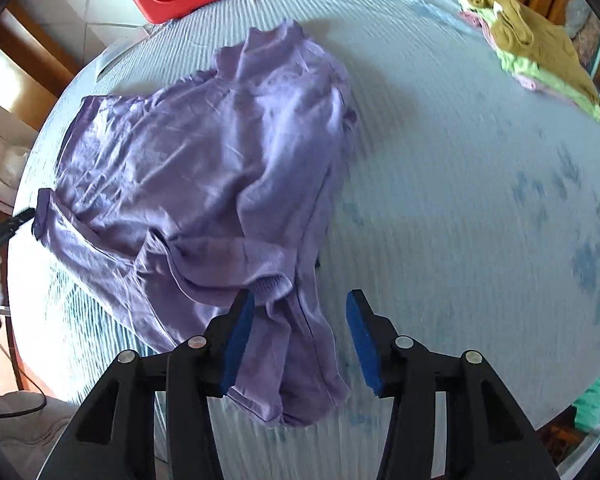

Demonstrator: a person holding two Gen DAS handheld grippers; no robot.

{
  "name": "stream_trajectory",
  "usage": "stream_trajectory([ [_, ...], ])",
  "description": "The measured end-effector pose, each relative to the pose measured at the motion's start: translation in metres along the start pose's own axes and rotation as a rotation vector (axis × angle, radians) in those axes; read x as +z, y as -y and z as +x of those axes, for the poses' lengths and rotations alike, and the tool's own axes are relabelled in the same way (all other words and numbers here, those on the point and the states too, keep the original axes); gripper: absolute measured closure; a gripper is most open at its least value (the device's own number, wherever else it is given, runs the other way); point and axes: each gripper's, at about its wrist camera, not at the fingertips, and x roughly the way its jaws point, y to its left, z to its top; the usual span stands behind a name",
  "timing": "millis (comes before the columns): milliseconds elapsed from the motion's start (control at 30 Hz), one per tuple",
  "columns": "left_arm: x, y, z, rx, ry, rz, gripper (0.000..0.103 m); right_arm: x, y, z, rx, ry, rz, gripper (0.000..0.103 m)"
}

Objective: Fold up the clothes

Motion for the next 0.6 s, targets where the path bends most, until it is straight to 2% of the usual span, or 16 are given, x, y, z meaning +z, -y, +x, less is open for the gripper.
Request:
stream_trajectory([
  [167,0.015,0.100,-0.016,-0.194,0.031,0.185,0.088,-0.011,0.000,0.002,0.050,0.028,-0.026,0.058],
  [300,0.015,0.175,-0.001,-0.285,0.000,0.281,0.088,-0.016,-0.003,0.002,0.072,0.069,-0.081,0.060],
  [367,0.012,0.207,0.009,-0.313,-0.009,0.320,0.088,-0.018,-0.003,0.006,0.075,0.072,-0.112,0.060],
  [600,0.018,0.260,0.033,-0.329,-0.040,0.364,0.088,-0.007,0.006,0.018,0.102,0.070,-0.183,0.060],
])
